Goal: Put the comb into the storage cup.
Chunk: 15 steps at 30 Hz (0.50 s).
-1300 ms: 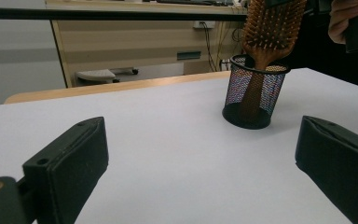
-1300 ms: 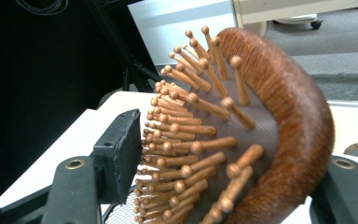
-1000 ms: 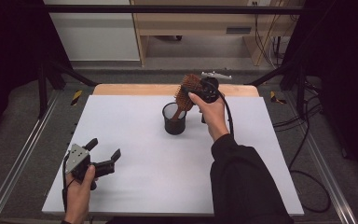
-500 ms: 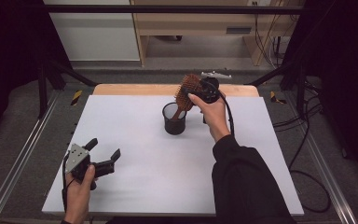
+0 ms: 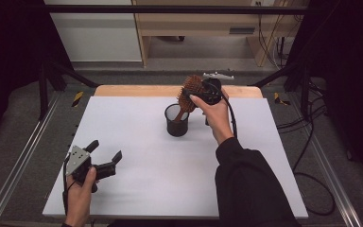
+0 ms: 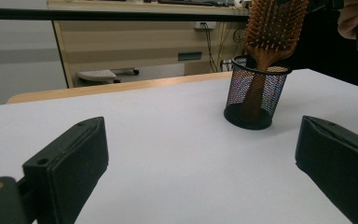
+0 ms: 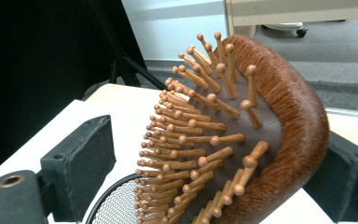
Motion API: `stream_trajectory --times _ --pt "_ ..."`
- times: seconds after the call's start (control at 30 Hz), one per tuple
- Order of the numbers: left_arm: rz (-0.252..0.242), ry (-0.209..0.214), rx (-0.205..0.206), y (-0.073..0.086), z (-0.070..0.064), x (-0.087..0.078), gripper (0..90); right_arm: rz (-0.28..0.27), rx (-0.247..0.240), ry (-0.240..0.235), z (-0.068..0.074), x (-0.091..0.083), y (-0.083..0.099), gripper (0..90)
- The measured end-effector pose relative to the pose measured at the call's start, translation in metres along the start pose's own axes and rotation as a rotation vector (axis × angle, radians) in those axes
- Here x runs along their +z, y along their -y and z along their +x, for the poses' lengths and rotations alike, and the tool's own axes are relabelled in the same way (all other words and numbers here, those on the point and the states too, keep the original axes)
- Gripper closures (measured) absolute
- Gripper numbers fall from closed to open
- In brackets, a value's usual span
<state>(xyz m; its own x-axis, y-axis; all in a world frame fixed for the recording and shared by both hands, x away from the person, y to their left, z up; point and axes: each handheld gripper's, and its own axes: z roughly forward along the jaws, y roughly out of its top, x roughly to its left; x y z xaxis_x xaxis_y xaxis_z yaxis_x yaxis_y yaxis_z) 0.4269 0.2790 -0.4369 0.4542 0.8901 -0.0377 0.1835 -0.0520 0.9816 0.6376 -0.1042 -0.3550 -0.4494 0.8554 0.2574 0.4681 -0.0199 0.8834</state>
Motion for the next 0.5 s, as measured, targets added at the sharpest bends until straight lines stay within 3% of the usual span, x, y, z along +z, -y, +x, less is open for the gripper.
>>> stream_trajectory --times 0.37,0.5 --pt "0.0 -0.001 -0.001 0.0 0.0003 0.0 2.8 -0.004 -0.029 0.008 0.0054 -0.003 -0.001 7.4" --pt "-0.001 -0.007 0.001 -0.0001 0.0005 -0.0004 2.8 -0.004 -0.069 0.028 0.008 -0.0047 -0.0013 7.7"
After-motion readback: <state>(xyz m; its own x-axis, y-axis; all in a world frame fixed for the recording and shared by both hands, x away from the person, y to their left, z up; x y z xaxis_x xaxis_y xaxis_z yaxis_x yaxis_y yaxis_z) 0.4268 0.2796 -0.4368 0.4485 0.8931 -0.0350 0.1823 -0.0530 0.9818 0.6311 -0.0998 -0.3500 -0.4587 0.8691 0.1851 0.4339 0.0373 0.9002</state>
